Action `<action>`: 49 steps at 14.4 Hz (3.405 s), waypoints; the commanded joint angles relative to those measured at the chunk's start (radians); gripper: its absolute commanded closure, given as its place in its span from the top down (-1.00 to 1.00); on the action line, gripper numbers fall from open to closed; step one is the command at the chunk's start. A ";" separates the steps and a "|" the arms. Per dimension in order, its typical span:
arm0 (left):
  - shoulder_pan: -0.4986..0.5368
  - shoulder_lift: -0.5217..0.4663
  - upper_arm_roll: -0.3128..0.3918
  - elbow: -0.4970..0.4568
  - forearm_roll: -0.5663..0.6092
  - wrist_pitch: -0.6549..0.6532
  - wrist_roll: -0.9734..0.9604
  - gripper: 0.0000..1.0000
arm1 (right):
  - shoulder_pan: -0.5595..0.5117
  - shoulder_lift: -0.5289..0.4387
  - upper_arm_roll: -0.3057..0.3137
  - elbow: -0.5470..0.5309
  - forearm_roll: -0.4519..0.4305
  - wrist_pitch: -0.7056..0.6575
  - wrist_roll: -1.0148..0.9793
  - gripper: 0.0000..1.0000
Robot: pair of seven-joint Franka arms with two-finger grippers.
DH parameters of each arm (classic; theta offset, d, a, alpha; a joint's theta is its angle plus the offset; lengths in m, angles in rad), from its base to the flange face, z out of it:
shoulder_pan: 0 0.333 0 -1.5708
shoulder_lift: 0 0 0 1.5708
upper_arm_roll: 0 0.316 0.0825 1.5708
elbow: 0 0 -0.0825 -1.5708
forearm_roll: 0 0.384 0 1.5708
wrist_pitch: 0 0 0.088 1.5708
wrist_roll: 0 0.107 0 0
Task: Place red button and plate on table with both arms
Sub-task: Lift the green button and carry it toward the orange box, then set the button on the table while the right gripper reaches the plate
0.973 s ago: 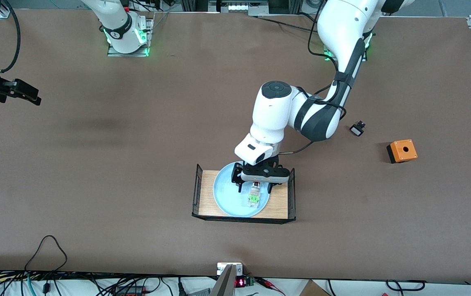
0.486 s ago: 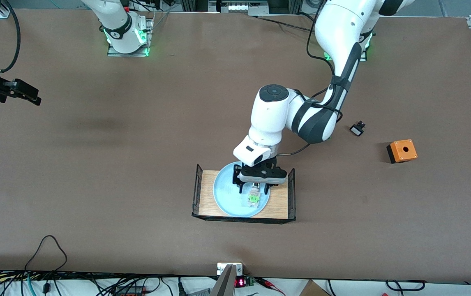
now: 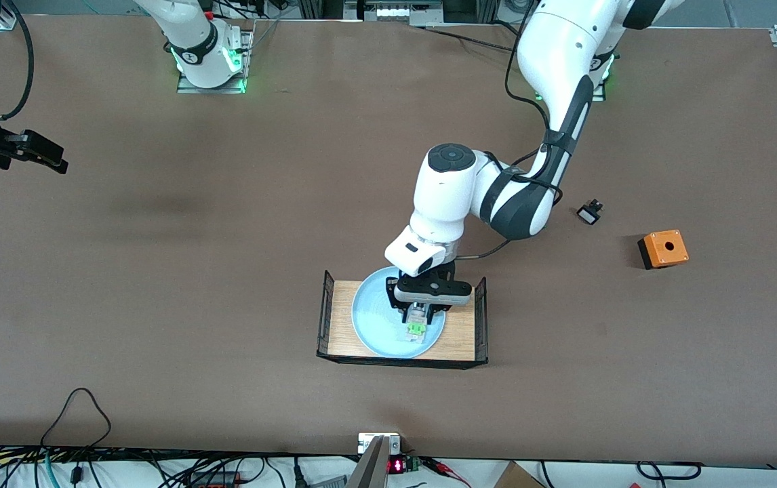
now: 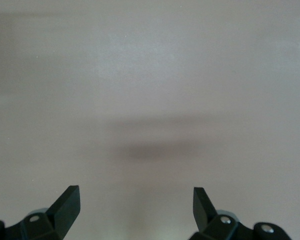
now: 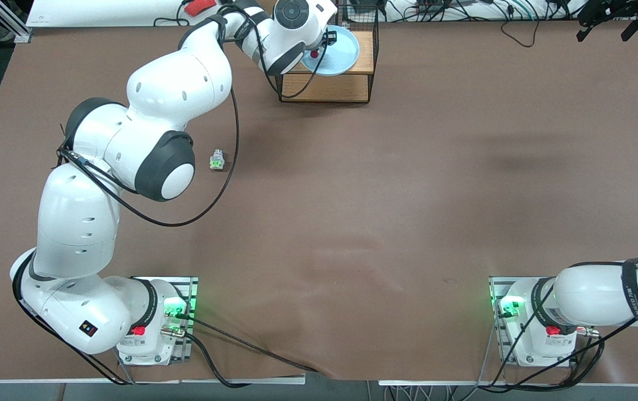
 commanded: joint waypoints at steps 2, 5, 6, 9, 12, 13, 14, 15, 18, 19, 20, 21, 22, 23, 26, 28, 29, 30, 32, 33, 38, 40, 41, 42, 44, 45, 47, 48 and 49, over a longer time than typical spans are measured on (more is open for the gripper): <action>0.005 -0.007 0.009 0.033 0.031 -0.008 -0.011 -0.38 | -0.004 -0.008 0.001 0.007 0.017 -0.005 -0.015 1.00; 0.001 -0.088 0.000 0.028 0.022 -0.150 -0.010 -0.38 | -0.004 -0.007 0.001 0.007 0.017 -0.001 -0.010 1.00; -0.002 -0.123 -0.005 0.027 0.019 -0.207 -0.010 -0.38 | -0.004 -0.007 0.000 0.007 0.017 -0.001 -0.007 1.00; 0.003 -0.208 -0.060 0.026 0.017 -0.425 -0.010 -0.37 | -0.006 -0.004 0.000 0.007 0.017 -0.002 -0.007 1.00; 0.011 -0.283 -0.065 0.033 -0.108 -0.635 -0.007 -0.33 | -0.004 -0.001 0.000 0.009 0.017 0.006 -0.006 1.00; 0.024 -0.308 -0.062 0.033 -0.144 -0.700 -0.002 -0.34 | -0.004 -0.001 0.000 0.009 0.017 0.006 -0.004 1.00; 0.046 -0.326 -0.063 0.033 -0.146 -0.770 0.065 -0.33 | -0.004 -0.001 0.000 0.009 0.017 0.004 0.000 1.00; 0.060 -0.332 -0.059 0.033 -0.144 -0.812 0.167 -0.33 | -0.007 -0.002 -0.002 0.009 0.017 0.001 0.000 1.00; 0.147 -0.351 -0.056 0.024 -0.144 -0.831 0.453 -0.33 | -0.004 0.012 -0.014 0.035 0.017 0.004 -0.001 1.00; 0.182 -0.352 -0.056 0.022 -0.146 -0.831 0.575 -0.33 | -0.001 0.018 -0.011 0.050 0.017 -0.008 -0.015 1.00; 0.213 -0.349 -0.056 0.020 -0.147 -0.831 0.666 -0.33 | -0.001 0.016 -0.011 0.053 0.016 -0.008 -0.018 1.00; 0.245 -0.343 -0.056 0.016 -0.147 -0.831 0.735 -0.33 | -0.001 0.019 -0.011 0.059 0.016 -0.008 -0.020 1.00; 0.267 -0.343 -0.056 -0.022 -0.150 -0.829 0.778 -0.33 | 0.001 0.019 -0.010 0.058 0.016 -0.013 -0.017 1.00; 0.280 -0.345 -0.056 -0.058 -0.147 -0.828 0.798 -0.33 | 0.001 0.019 -0.010 0.058 0.022 -0.013 -0.012 1.00; 0.333 -0.343 -0.056 -0.140 -0.146 -0.819 0.866 -0.33 | 0.002 0.030 -0.007 0.058 0.032 -0.013 -0.015 1.00; 0.383 -0.343 -0.059 -0.217 -0.149 -0.783 0.935 -0.33 | 0.005 0.032 -0.005 0.053 0.067 -0.014 -0.007 1.00; 0.418 -0.345 -0.063 -0.261 -0.152 -0.744 0.956 -0.33 | 0.013 0.032 -0.004 0.053 0.097 -0.022 0.000 1.00; 0.448 -0.343 -0.065 -0.306 -0.153 -0.705 0.984 -0.33 | 0.037 0.033 -0.004 0.053 0.112 -0.030 0.020 1.00; 0.501 -0.348 -0.067 -0.407 -0.155 -0.598 1.035 -0.33 | 0.112 0.055 -0.004 0.055 0.121 -0.031 0.153 1.00; 0.523 -0.354 -0.067 -0.450 -0.155 -0.564 1.056 -0.32 | 0.158 0.061 -0.004 0.053 0.123 -0.031 0.243 1.00; 0.627 -0.357 -0.111 -0.639 -0.158 -0.339 1.088 -0.26 | 0.371 0.101 -0.004 0.062 0.137 -0.007 0.741 1.00; 0.626 -0.320 -0.113 -0.668 -0.158 -0.204 1.093 -0.23 | 0.431 0.146 -0.004 0.100 0.154 0.015 0.845 1.00; 0.626 -0.314 -0.113 -0.676 -0.158 -0.171 1.096 -0.20 | 0.460 0.182 -0.004 0.130 0.155 0.022 0.879 1.00; 0.624 -0.317 -0.114 -0.685 -0.158 -0.170 1.096 -0.18 | 0.491 0.211 -0.004 0.153 0.155 0.041 0.896 1.00; 0.627 -0.316 -0.125 -0.717 -0.159 -0.153 1.086 -0.12 | 0.562 0.277 -0.004 0.205 0.152 0.105 0.956 1.00; 0.629 -0.311 -0.125 -0.739 -0.159 -0.116 1.084 -0.12 | 0.582 0.301 -0.004 0.217 0.152 0.136 0.994 1.00; 0.630 -0.312 -0.125 -0.765 -0.158 -0.071 1.081 0.38 | 0.617 0.346 -0.004 0.248 0.152 0.199 1.065 1.00; 0.632 -0.312 -0.125 -0.765 -0.159 -0.071 1.078 0.99 | 0.626 0.364 -0.004 0.256 0.154 0.220 1.101 1.00; 0.632 -0.312 -0.126 -0.760 -0.159 -0.076 1.067 1.00 | 0.636 0.383 -0.004 0.257 0.152 0.260 1.135 1.00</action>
